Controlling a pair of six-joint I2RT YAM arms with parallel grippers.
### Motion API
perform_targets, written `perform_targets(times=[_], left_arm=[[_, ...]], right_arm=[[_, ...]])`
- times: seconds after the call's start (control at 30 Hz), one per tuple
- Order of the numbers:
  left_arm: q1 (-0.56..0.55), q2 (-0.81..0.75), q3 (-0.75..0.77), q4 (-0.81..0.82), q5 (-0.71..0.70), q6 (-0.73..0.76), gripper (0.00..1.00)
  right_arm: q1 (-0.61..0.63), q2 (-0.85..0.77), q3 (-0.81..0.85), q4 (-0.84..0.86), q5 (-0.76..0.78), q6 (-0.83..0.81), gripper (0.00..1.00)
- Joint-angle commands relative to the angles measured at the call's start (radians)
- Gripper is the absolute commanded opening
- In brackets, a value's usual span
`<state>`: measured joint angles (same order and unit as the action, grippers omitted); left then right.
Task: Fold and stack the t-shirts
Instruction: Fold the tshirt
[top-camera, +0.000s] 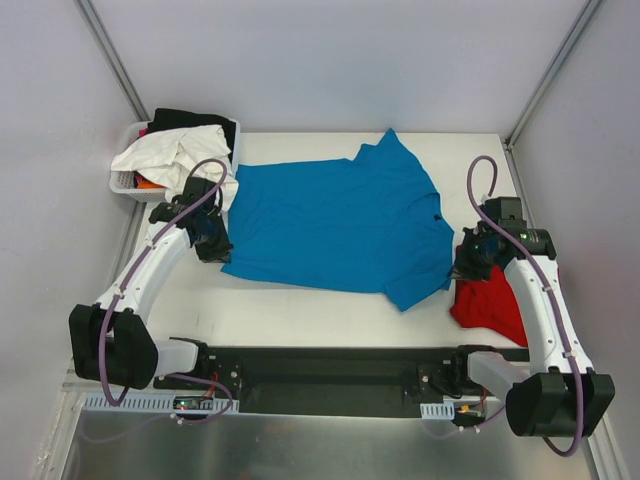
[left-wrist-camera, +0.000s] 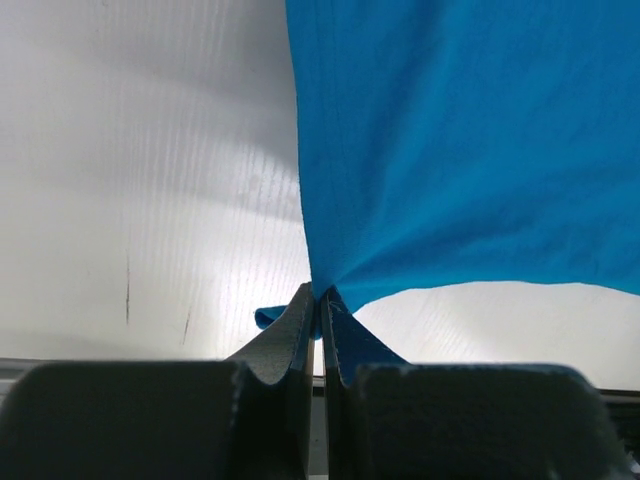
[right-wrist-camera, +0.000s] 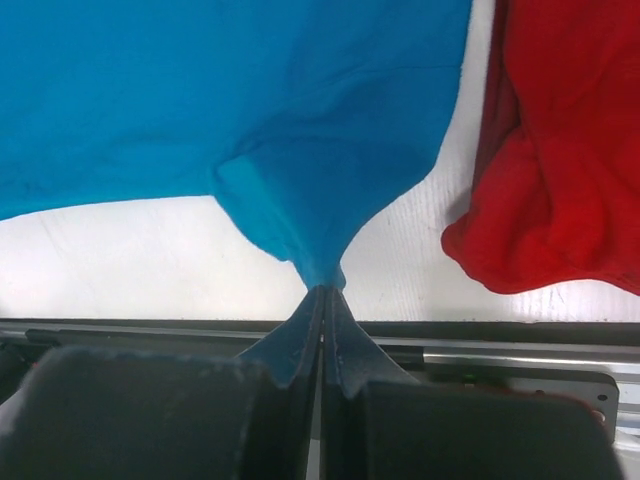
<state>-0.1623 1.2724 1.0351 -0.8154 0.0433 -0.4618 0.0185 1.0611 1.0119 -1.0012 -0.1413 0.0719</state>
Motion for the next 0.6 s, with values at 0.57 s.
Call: perform_targets(times=[0.57], left_arm=[[0.086,0.153,0.146,-0.018,0.027,0.063,0.00]], right_arm=[[-0.106,0.118,0.103,0.035,-0.037,0.016,0.01]])
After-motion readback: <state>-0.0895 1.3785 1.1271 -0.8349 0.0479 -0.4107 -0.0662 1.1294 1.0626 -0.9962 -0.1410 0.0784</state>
